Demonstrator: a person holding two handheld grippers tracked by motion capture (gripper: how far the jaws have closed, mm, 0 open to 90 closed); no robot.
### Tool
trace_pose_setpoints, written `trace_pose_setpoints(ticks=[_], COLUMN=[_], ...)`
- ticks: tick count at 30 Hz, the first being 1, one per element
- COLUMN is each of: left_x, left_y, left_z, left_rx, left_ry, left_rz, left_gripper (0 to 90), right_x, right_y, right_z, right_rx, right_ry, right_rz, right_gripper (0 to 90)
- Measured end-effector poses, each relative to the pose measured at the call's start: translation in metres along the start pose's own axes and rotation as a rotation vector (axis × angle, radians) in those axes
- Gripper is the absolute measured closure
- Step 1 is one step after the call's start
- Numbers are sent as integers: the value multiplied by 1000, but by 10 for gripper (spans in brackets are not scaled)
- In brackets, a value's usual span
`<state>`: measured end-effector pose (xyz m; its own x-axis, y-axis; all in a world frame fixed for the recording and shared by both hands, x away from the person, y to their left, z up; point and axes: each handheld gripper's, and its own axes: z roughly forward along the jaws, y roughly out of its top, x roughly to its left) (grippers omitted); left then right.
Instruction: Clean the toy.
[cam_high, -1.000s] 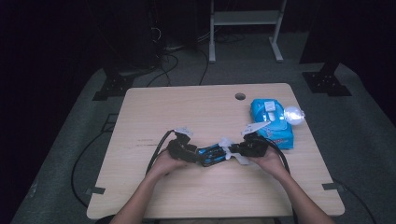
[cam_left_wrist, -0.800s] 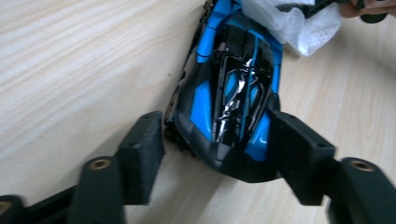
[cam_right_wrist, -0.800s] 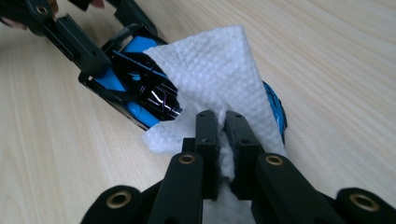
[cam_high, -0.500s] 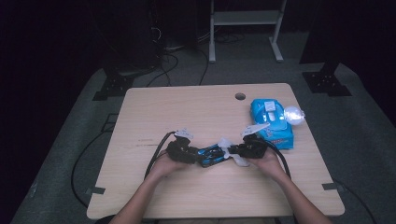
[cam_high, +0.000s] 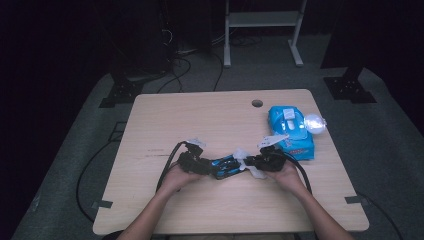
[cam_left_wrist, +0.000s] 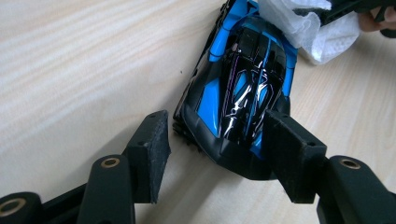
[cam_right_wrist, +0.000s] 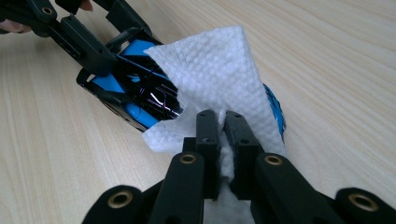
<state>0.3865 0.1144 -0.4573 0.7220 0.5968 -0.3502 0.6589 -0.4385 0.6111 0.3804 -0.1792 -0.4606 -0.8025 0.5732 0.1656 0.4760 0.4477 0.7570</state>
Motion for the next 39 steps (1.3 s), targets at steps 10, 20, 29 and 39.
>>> trace_pose_setpoints(ticks=[10,20,29,39], left_x=[-13,-27,-47,-58], left_y=[1,-13,-29,-39], left_z=[-2,-4,-3,-2], left_rx=[-3,-100,-194,-223], left_ry=[101,169,277,346], left_rz=[90,254,434,538], left_gripper=[521,520,520,520], right_x=[2,6,-18,-31], right_y=[-1,-5,5,9], right_z=[0,-6,-22,-6], right_rx=[-5,-11,-22,51], right_ry=[-9,-4,-18,105], right_rz=[-11,-21,30,85], right_gripper=[841,825,679,449])
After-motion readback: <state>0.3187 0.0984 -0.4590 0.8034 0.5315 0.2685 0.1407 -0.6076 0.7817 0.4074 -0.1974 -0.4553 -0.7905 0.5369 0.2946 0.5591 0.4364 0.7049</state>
